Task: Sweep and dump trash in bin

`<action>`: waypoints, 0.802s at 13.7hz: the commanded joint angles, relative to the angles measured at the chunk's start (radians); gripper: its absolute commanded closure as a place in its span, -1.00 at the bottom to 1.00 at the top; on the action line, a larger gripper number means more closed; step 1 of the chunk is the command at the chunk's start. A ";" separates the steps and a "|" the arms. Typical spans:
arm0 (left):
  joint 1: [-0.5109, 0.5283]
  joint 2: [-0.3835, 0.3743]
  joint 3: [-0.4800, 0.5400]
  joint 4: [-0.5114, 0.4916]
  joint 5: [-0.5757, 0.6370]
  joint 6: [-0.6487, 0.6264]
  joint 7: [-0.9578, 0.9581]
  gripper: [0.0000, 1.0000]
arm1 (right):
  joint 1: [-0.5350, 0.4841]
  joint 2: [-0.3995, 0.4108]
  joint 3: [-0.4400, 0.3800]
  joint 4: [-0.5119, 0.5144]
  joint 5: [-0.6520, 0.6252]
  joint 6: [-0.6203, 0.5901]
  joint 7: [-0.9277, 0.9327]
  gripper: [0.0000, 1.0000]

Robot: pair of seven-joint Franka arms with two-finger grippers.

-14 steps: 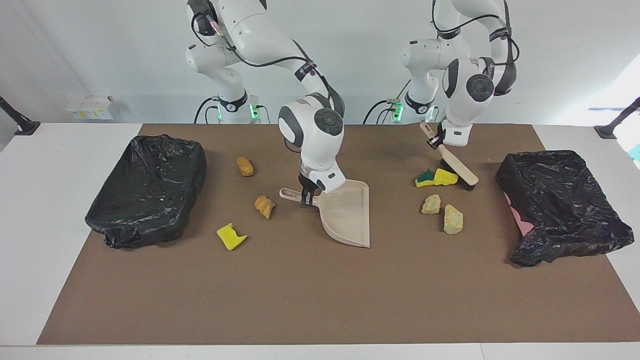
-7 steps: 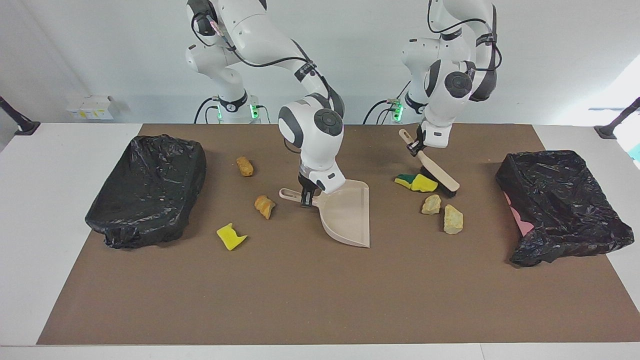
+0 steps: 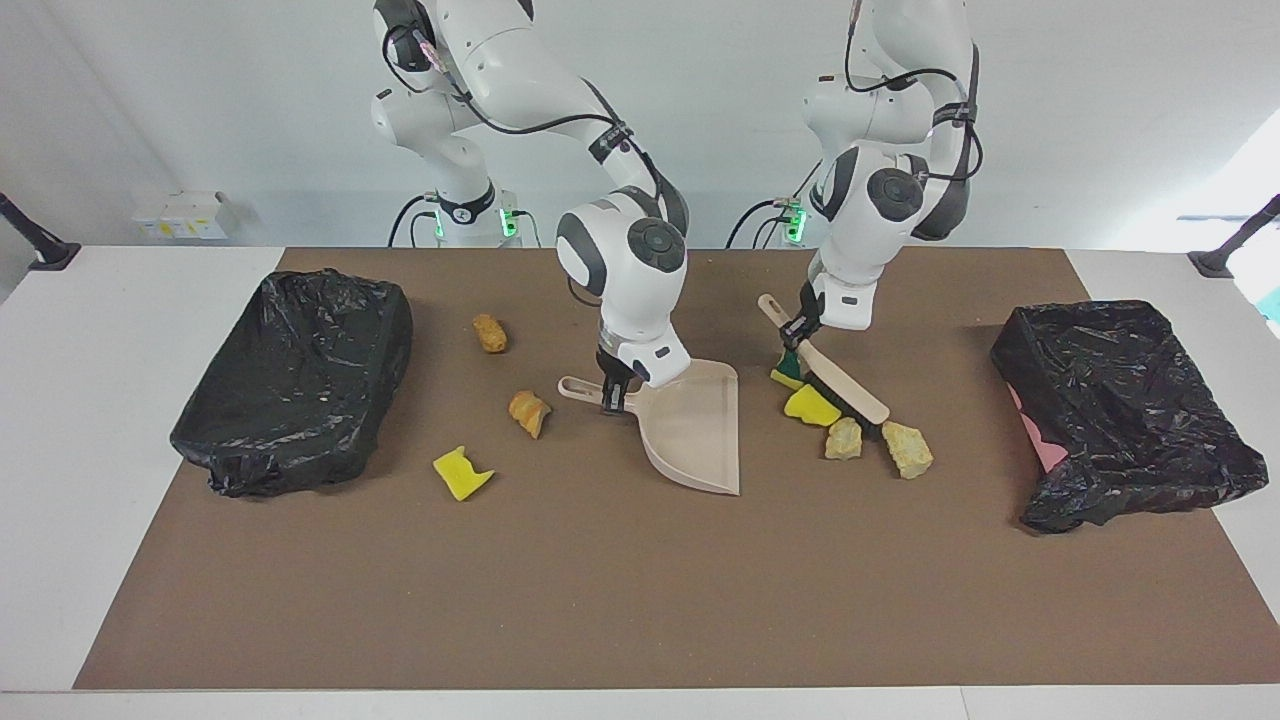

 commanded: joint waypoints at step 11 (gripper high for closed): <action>0.242 0.066 0.027 0.288 0.079 -0.322 0.522 1.00 | -0.006 -0.027 0.005 -0.055 -0.032 0.027 -0.022 1.00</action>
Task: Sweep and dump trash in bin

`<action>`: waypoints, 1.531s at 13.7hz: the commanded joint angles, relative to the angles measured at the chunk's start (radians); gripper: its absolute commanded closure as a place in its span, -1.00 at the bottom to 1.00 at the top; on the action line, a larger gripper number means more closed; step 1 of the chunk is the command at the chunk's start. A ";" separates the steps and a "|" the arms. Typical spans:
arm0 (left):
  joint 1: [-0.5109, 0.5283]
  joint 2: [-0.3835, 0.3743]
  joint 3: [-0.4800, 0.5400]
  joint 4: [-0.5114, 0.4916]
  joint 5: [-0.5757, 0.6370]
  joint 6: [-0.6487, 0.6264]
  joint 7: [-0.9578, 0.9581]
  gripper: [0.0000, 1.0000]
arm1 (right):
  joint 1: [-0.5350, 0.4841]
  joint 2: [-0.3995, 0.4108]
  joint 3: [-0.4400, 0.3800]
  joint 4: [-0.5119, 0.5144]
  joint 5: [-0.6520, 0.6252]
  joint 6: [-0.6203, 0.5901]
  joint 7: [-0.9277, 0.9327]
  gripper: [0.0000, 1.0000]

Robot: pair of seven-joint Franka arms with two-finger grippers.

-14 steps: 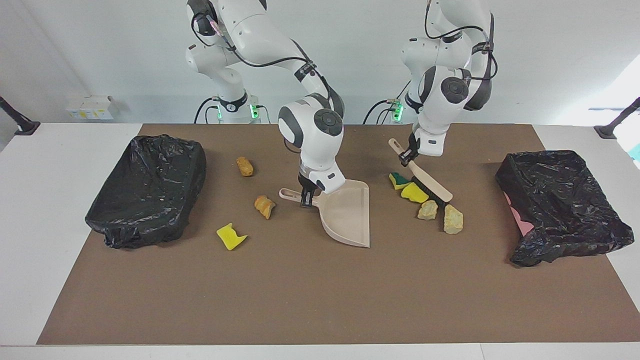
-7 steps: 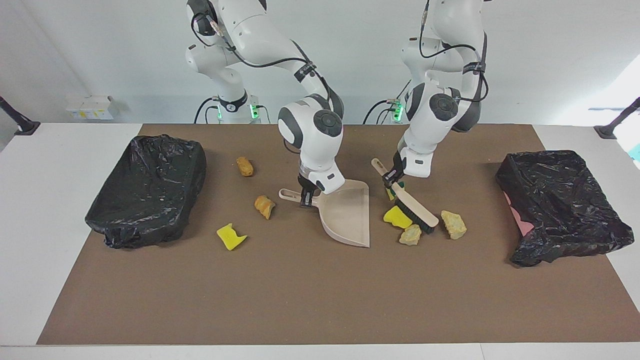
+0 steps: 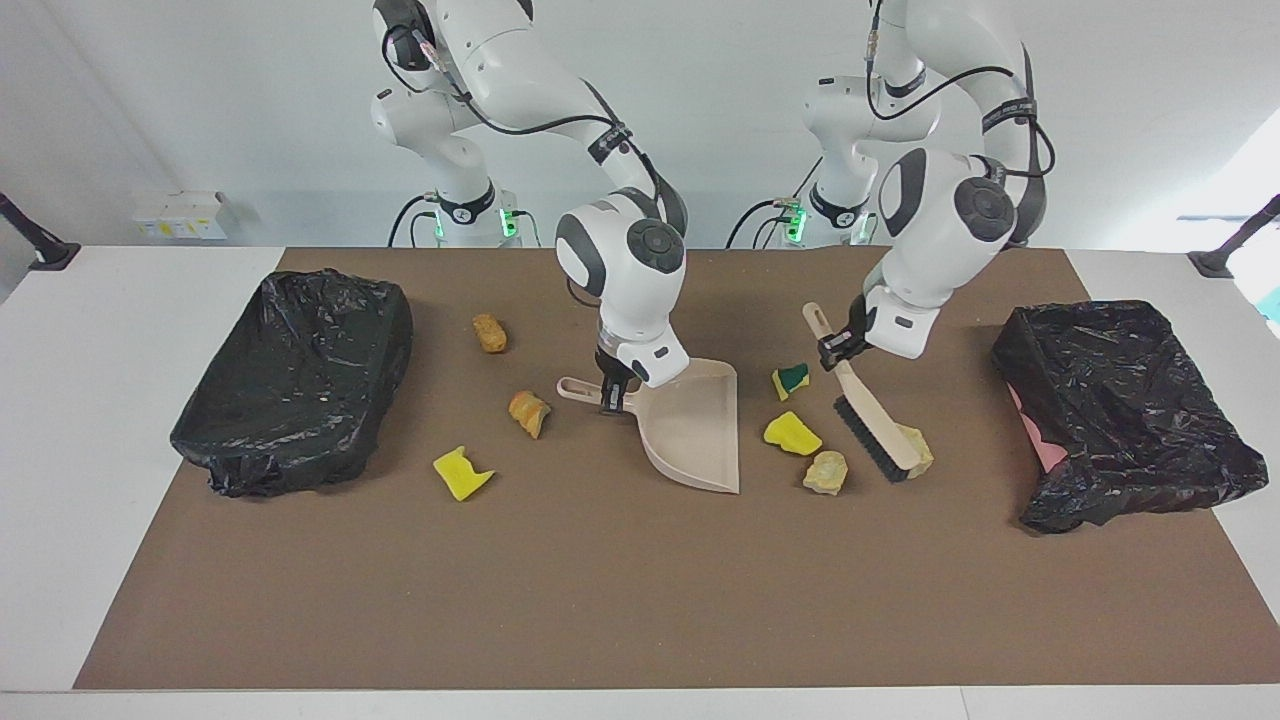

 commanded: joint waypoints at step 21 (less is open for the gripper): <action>-0.219 -0.026 -0.016 -0.173 0.069 0.114 0.380 1.00 | -0.006 -0.023 0.007 -0.044 -0.025 0.020 0.004 1.00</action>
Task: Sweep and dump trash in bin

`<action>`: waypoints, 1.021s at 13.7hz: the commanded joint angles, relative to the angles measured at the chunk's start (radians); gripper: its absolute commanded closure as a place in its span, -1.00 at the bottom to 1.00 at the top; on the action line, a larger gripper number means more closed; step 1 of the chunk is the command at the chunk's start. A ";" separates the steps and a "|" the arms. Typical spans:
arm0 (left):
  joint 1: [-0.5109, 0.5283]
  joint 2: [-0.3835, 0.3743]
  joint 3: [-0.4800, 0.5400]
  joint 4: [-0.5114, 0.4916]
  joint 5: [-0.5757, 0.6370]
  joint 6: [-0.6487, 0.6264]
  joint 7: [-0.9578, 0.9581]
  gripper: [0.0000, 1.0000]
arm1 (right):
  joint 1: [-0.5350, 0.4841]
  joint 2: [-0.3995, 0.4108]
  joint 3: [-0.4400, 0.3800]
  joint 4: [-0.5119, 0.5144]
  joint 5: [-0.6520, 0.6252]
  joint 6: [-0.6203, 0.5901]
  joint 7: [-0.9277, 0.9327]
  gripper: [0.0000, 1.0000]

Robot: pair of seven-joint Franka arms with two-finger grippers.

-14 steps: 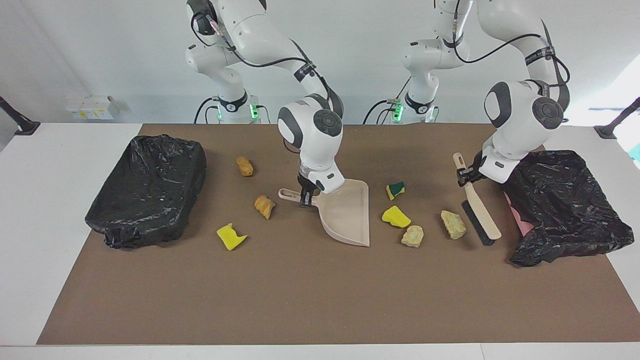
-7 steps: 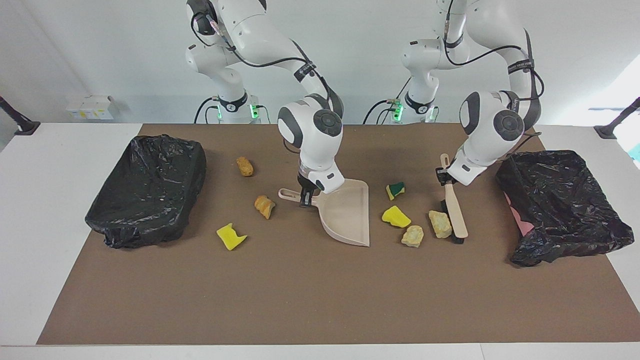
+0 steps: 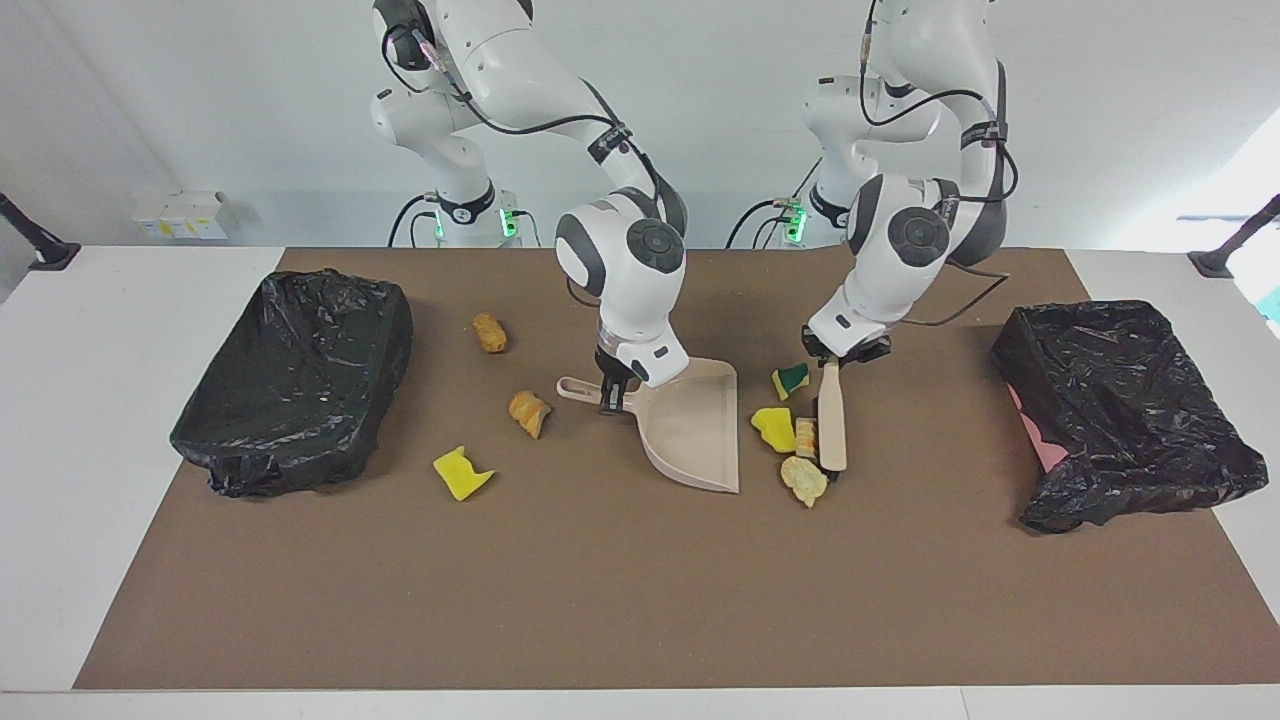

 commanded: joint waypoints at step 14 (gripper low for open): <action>-0.115 -0.101 0.027 0.036 -0.131 -0.054 -0.328 1.00 | -0.006 -0.025 0.007 -0.049 -0.023 0.027 0.016 1.00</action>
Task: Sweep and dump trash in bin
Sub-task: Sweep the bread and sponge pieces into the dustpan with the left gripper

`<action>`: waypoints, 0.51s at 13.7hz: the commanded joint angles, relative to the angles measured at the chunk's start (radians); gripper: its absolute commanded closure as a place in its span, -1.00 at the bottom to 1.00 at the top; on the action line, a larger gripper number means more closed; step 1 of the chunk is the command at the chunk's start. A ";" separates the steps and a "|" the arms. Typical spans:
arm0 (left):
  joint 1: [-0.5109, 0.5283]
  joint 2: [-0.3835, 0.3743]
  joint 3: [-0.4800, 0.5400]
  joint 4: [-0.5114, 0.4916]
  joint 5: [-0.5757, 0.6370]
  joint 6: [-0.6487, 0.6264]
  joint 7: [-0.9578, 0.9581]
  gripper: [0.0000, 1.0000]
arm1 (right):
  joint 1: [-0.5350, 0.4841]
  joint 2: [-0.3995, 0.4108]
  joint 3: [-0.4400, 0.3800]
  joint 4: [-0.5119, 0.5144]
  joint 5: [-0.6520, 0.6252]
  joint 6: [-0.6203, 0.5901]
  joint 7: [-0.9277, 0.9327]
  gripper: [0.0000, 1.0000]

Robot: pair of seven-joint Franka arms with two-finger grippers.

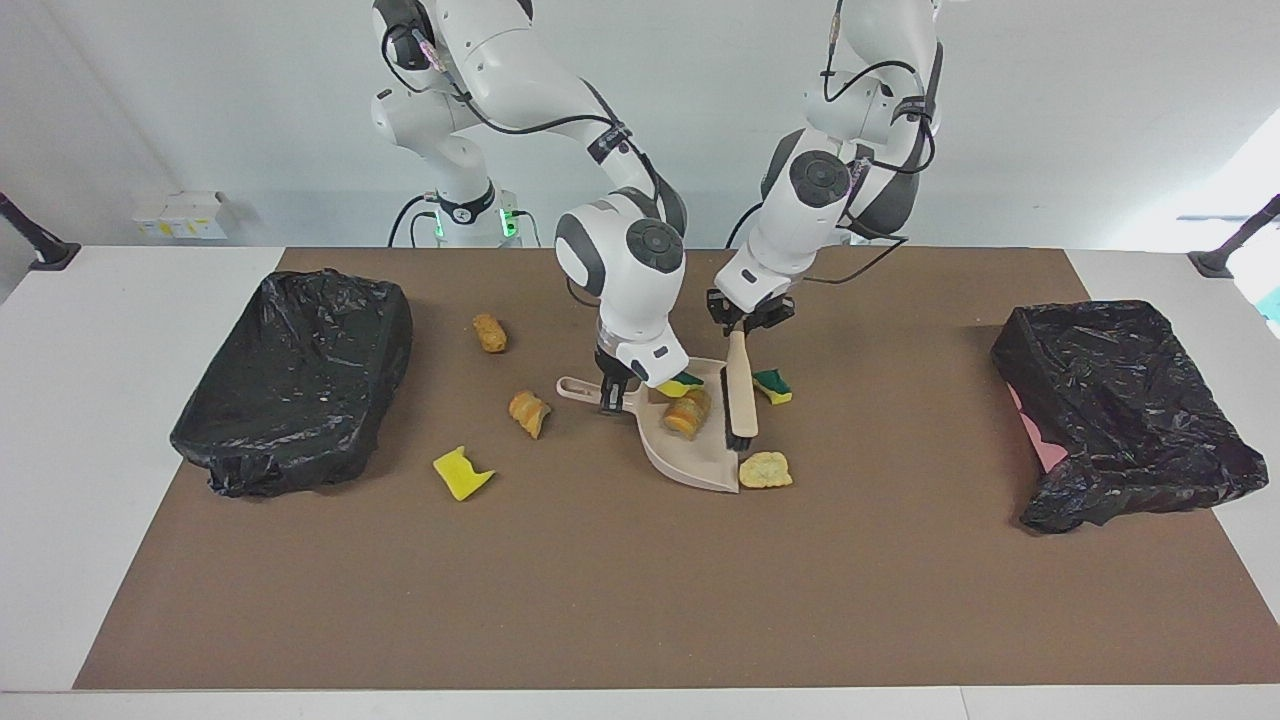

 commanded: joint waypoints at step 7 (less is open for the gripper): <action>0.114 -0.213 -0.007 -0.283 -0.003 -0.016 -0.371 1.00 | -0.006 -0.029 0.007 -0.061 -0.022 0.037 0.017 1.00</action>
